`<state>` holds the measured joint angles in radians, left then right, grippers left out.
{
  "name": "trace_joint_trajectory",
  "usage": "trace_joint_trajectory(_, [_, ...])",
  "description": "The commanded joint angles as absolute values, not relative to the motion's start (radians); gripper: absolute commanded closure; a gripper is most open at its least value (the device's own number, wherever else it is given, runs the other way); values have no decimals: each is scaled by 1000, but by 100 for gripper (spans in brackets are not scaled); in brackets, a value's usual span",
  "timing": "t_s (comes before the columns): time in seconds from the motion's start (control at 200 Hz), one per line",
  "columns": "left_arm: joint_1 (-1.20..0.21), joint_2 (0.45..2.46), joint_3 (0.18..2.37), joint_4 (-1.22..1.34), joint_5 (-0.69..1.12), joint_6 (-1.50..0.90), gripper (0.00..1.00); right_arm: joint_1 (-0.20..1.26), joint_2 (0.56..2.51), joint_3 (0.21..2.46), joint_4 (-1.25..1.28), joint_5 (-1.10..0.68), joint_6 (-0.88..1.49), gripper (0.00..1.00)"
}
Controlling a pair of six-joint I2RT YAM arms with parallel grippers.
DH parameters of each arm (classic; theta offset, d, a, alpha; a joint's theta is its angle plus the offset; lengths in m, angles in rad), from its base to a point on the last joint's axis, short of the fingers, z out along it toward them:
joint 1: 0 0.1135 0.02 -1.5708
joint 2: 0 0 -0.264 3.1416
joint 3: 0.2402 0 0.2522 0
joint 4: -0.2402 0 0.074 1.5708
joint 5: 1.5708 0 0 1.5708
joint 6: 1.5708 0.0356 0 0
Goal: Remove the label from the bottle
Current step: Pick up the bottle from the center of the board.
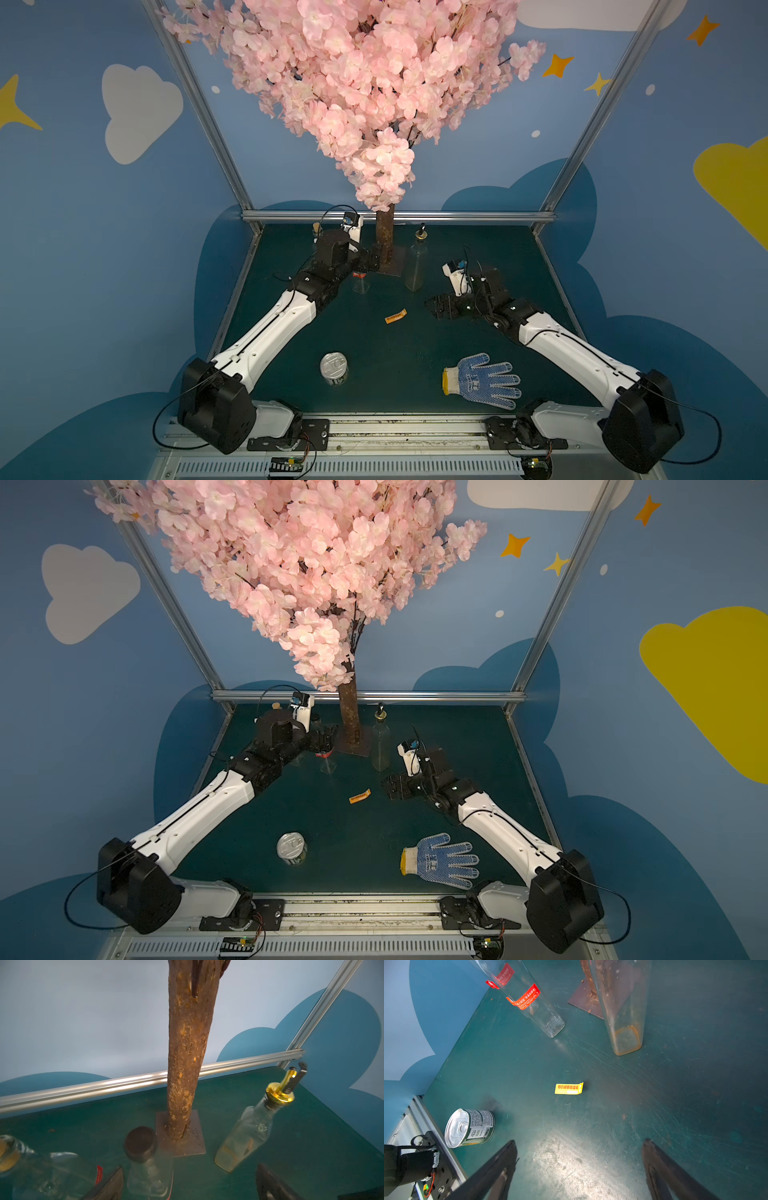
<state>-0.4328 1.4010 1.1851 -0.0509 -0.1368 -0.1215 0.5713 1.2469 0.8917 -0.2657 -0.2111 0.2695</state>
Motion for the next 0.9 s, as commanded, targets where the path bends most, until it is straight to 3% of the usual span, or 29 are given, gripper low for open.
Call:
trace_joint_trajectory(0.0, [-414, 1444, 1228, -1, -160, -51, 3, 570, 1232, 876, -254, -220, 270, 7])
trace_joint_trajectory(0.511, [-341, 1603, 1262, 102, -134, -60, 7, 569, 1230, 869, -255, -206, 264, 7])
trace_joint_trajectory(0.711, [-340, 1618, 1260, 113, -121, -72, 13, 568, 1236, 870, -262, -204, 266, 7])
trace_joint_trajectory(0.896, [-340, 1613, 1247, 114, -111, -83, 26, 569, 1239, 870, -262, -204, 268, 7])
